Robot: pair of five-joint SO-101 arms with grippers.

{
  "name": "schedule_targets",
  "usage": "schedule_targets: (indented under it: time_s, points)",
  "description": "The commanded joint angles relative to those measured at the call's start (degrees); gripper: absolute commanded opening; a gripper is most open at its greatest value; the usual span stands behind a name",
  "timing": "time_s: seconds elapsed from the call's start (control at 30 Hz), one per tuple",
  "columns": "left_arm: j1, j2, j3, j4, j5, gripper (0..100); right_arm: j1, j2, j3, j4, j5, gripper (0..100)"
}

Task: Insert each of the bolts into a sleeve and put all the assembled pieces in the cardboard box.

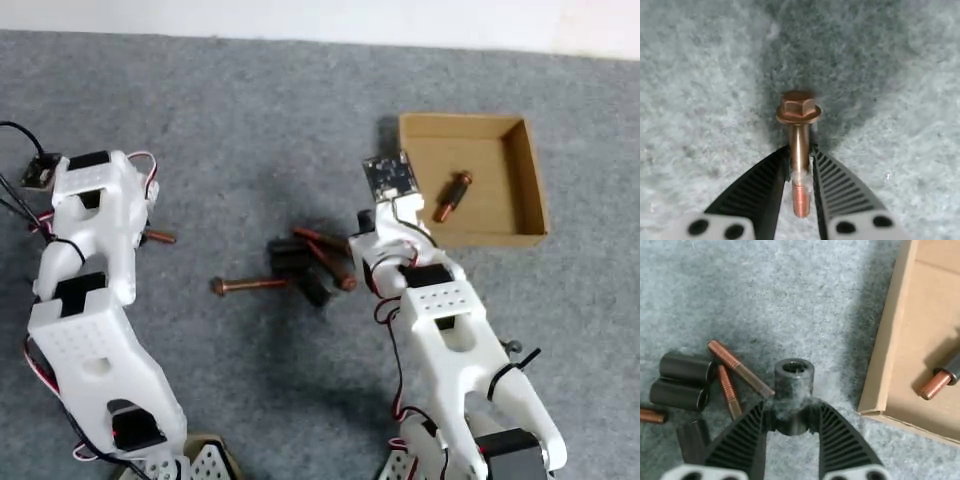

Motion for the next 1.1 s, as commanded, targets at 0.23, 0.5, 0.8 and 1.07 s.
schedule_targets:
  time_s: [0.23, 0.5, 0.8, 1.07]
  points:
    - [1.0, -18.2, -17.0, 16.8, -12.0, 0, 0.6, -0.9, -0.9, -1.5, 0.6, 0.5]
    - [1.1, -38.0, -17.2, 25.3, -20.0, 0, 0.7, -6.1, -0.5, -1.5, 0.6, 0.5]
    - [1.1, -59.0, -7.3, 31.7, -28.1, 0, -0.7, -26.6, 12.6, -8.1, 0.4, 0.5]
    - [1.4, -88.3, 18.1, 31.0, -31.4, 0, -3.1, -45.8, 22.3, -8.5, 0.6, 0.5]
